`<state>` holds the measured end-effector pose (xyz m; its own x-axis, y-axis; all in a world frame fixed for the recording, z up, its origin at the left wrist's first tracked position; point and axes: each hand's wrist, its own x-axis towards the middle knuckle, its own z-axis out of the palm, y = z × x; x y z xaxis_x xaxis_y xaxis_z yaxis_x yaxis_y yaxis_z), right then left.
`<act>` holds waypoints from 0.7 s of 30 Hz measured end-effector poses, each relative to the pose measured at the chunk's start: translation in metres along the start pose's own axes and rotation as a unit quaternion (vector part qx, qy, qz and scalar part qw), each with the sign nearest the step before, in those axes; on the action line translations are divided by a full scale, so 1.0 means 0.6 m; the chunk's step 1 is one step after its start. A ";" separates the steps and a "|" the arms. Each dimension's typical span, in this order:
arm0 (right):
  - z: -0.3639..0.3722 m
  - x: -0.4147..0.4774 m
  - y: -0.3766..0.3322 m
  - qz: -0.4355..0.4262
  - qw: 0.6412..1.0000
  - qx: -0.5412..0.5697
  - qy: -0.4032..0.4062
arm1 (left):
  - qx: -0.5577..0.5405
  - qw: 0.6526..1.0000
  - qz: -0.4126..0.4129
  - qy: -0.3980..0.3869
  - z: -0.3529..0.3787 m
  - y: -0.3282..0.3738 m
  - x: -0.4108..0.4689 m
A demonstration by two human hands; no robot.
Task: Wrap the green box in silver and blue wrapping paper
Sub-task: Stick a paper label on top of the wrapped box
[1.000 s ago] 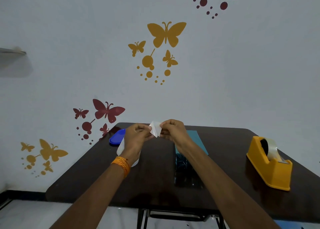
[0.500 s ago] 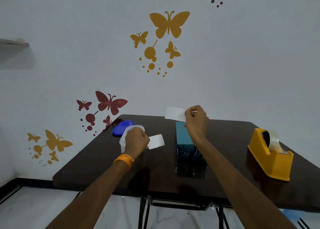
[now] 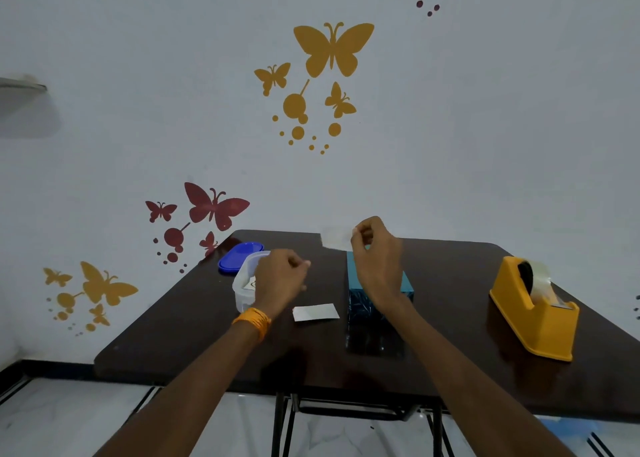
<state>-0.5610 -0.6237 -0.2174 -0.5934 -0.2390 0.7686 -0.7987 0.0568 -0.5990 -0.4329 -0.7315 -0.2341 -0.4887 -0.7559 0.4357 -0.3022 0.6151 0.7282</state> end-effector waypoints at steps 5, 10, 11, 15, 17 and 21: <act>0.010 -0.015 -0.015 -0.165 0.974 -0.149 0.047 | -0.385 0.909 -0.131 -0.094 -0.028 0.094 0.005; 0.025 -0.022 -0.004 -0.307 0.927 -0.199 0.080 | -0.391 0.912 -0.109 -0.054 -0.016 0.107 0.001; 0.024 -0.022 -0.001 -0.317 0.926 -0.191 0.070 | -0.382 0.917 -0.109 -0.045 -0.012 0.103 0.002; 0.001 -0.033 0.000 -0.279 0.953 -0.115 -0.027 | -0.330 0.939 -0.089 -0.041 -0.010 0.086 0.008; -0.023 -0.036 0.000 -0.198 0.979 -0.039 -0.026 | -0.335 0.936 -0.083 -0.066 -0.012 0.078 0.015; -0.064 -0.002 0.014 0.059 0.993 0.104 0.005 | -0.306 0.943 -0.063 -0.110 -0.011 0.071 0.027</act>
<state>-0.5709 -0.5857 -0.2144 -0.6826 -0.2339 0.6924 -0.6867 -0.1187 -0.7171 -0.4481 -0.7194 -0.1925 -0.6584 -0.7083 0.2547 0.1282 0.2279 0.9652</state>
